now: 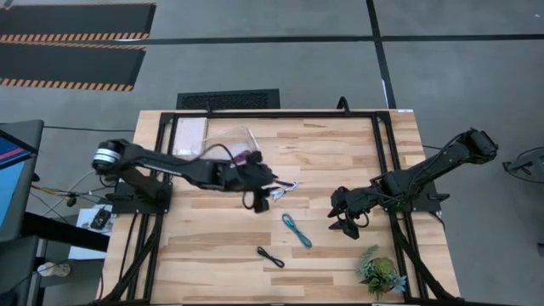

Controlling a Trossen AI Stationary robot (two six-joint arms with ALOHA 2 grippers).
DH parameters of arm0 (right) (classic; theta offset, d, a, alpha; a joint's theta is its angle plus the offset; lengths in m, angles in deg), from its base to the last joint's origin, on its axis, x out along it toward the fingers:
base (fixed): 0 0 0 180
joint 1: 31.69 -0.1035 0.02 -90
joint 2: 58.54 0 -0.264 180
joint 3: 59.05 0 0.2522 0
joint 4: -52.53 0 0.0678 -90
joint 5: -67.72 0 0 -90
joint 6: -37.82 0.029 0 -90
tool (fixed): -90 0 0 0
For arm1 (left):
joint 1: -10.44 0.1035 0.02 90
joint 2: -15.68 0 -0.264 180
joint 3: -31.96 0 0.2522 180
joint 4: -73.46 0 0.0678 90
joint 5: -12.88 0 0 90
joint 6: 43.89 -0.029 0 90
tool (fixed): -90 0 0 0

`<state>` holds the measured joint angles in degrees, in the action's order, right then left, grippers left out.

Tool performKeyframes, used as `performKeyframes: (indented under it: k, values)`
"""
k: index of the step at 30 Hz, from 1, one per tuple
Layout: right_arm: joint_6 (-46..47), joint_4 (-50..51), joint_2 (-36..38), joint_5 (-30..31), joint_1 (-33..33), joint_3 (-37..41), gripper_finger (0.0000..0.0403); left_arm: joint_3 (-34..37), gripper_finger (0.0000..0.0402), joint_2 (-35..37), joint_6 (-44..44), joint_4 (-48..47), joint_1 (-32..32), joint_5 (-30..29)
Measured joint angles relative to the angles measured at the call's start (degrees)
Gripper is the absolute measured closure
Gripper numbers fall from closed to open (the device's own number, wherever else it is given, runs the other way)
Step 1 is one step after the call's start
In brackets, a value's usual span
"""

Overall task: Pick and place USB-C Cables
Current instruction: Put the white usb cables into the bin

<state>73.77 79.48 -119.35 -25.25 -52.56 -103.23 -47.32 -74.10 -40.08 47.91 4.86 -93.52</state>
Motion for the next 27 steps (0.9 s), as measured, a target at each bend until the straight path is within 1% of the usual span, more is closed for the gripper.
performKeyframes:
  k: [5,8,12,19,27]
  values:
    - [0.06,-0.04,0.00,0.00,0.00,0.00,0.0159,-0.02,0.0256,-6.93,0.92,7.28,-0.11,-1.07]
    - [0.08,0.00,0.00,0.00,0.00,0.00,0.0159,-0.04,0.0256,-10.43,1.01,10.08,-0.09,-2.53]
    - [0.08,0.09,-0.02,0.00,0.00,0.00,0.0159,-0.02,0.0256,-14.34,1.44,10.16,0.22,-3.90]
    - [0.10,0.04,-0.01,0.00,0.00,0.00,0.0159,0.02,0.0256,-20.18,3.03,11.96,1.37,-3.65]
    - [0.24,0.00,-0.02,0.00,0.00,0.00,0.0159,0.02,0.0256,-24.13,4.24,12.81,2.73,-3.36]
